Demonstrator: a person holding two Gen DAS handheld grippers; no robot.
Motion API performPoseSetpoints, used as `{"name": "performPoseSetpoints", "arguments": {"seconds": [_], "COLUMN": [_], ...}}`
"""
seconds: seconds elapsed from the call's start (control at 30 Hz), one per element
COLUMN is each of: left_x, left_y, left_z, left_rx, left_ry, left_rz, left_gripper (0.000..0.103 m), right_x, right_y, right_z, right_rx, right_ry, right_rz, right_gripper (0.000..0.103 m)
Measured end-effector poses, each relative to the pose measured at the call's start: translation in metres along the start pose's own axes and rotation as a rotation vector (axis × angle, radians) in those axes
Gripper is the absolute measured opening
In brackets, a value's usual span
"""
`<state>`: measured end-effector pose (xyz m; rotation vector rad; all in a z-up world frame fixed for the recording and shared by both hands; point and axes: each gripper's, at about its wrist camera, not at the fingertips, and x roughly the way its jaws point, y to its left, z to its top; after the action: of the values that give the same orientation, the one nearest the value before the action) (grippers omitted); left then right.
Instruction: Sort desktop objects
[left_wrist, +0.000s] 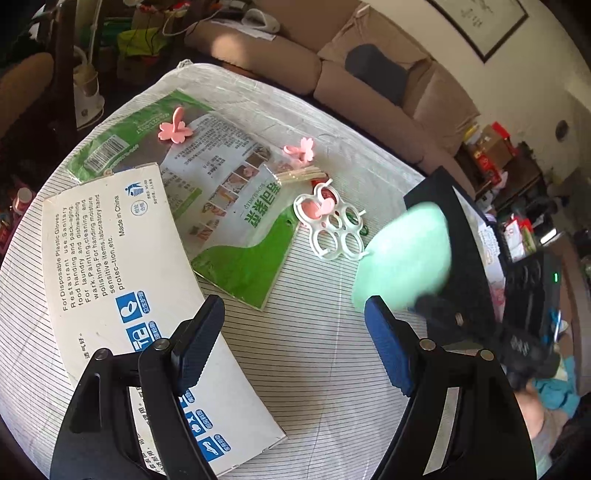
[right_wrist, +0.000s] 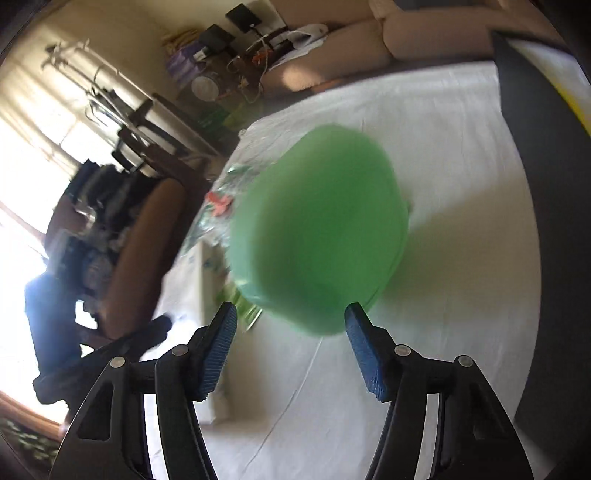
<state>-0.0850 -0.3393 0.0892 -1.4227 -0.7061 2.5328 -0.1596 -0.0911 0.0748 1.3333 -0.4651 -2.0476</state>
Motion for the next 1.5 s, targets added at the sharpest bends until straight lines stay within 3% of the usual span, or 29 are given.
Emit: {"name": "performPoseSetpoints", "arguments": {"seconds": [0.1,0.23,0.4,0.6,0.8,0.93,0.97,1.03,1.17,1.3,1.4,1.5], "left_x": [0.001,0.005,0.019,0.044,0.089,0.106,0.107,0.107,0.096,0.079,0.063,0.036], "left_y": [-0.001,-0.008,-0.026,-0.06,-0.092,-0.113,-0.12,-0.129,-0.126,-0.094,-0.075,-0.078], "left_z": [-0.002,-0.006,-0.017,-0.031,-0.057,-0.073,-0.077,-0.087,-0.097,-0.088,-0.073,-0.071], "left_rx": [-0.002,0.017,0.062,0.082,0.173,0.274,0.315,0.398,0.49,0.481,0.39,0.366], "left_ry": [0.01,0.028,0.07,0.096,0.133,0.129,0.122,0.131,0.16,0.123,0.117,0.08], "left_rz": [-0.006,-0.008,-0.003,-0.032,0.078,0.114,0.138,0.179,0.21,0.339,0.326,0.273], "left_gripper": [0.076,0.076,0.076,0.076,0.073,0.055,0.036,0.022,0.021,0.021,0.021,0.021], "right_x": [-0.013,-0.031,-0.054,-0.076,-0.099,-0.114,-0.117,-0.125,-0.151,-0.169,-0.173,-0.171], "right_y": [-0.011,-0.002,0.018,0.021,0.005,0.001,-0.001,-0.006,-0.016,-0.021,-0.019,-0.011], "right_z": [-0.037,-0.099,-0.146,-0.152,-0.165,-0.18,-0.184,-0.19,-0.204,-0.211,-0.216,-0.221], "right_rx": [0.131,0.142,-0.017,-0.143,-0.095,-0.106,-0.107,-0.097,-0.069,-0.045,-0.04,-0.051], "right_ry": [0.03,0.07,0.085,0.004,-0.053,-0.056,-0.051,-0.038,-0.07,-0.103,-0.116,-0.113], "right_rz": [0.091,0.113,-0.058,-0.241,-0.247,-0.267,-0.273,-0.274,-0.272,-0.268,-0.259,-0.255], "right_gripper": [0.064,0.064,0.064,0.064,0.064,0.064,0.064,0.064,0.064,0.064,0.064,0.064]}}
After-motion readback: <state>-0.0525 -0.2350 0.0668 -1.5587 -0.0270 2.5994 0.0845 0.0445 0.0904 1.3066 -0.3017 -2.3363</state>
